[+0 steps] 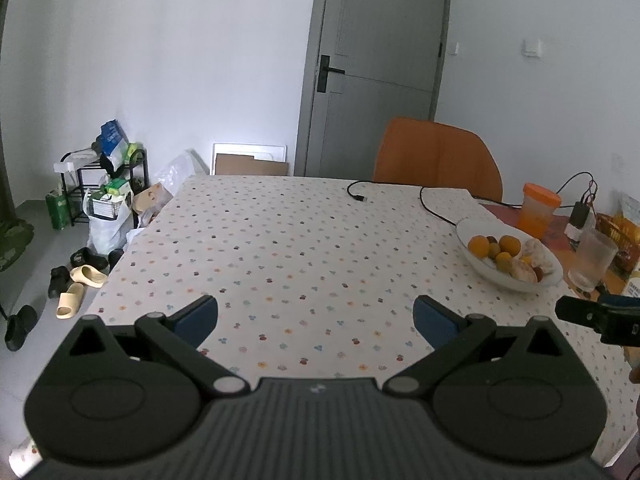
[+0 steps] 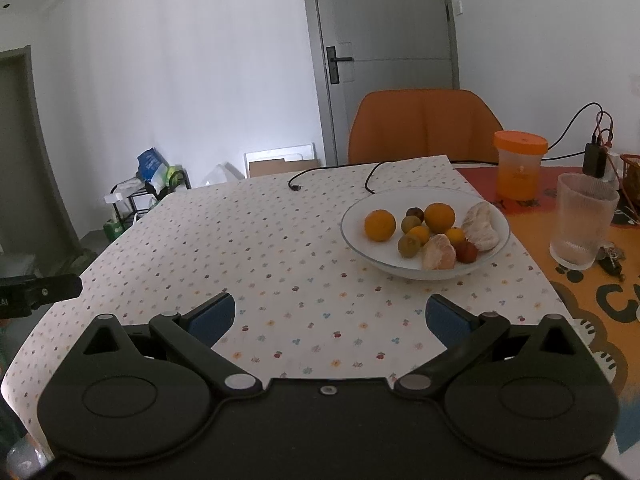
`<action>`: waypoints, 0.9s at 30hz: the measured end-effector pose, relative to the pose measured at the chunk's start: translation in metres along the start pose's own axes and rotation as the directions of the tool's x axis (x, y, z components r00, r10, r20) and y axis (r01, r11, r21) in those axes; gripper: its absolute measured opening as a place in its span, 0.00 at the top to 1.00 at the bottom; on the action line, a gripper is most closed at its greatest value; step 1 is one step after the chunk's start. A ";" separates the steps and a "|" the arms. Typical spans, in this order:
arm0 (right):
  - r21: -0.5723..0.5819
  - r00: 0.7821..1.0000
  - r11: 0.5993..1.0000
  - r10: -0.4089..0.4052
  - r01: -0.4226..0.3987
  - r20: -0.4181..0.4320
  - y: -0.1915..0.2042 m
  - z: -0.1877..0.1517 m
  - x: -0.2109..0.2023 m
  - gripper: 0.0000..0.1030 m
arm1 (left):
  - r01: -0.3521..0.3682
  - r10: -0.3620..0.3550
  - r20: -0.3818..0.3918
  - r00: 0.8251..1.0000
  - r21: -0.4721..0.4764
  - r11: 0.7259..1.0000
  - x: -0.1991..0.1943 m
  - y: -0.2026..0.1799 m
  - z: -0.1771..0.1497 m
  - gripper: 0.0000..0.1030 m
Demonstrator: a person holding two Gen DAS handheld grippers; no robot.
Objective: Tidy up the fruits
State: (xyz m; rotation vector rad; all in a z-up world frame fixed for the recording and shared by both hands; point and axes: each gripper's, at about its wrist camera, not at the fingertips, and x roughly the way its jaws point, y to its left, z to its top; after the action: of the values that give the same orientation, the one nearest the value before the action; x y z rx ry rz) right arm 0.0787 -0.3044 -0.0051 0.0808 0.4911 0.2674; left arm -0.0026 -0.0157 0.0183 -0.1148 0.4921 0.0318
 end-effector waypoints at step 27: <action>-0.011 1.000 1.000 0.002 -0.003 -0.008 0.004 -0.002 0.003 0.00 | 0.001 -0.001 -0.012 1.000 0.004 1.000 0.002 -0.002 -0.002 0.00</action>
State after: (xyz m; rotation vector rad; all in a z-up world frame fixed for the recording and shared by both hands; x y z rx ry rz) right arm 0.0790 -0.2995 -0.0075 0.0696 0.4978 0.2730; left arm -0.0016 -0.0175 0.0153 -0.1111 0.5045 0.0286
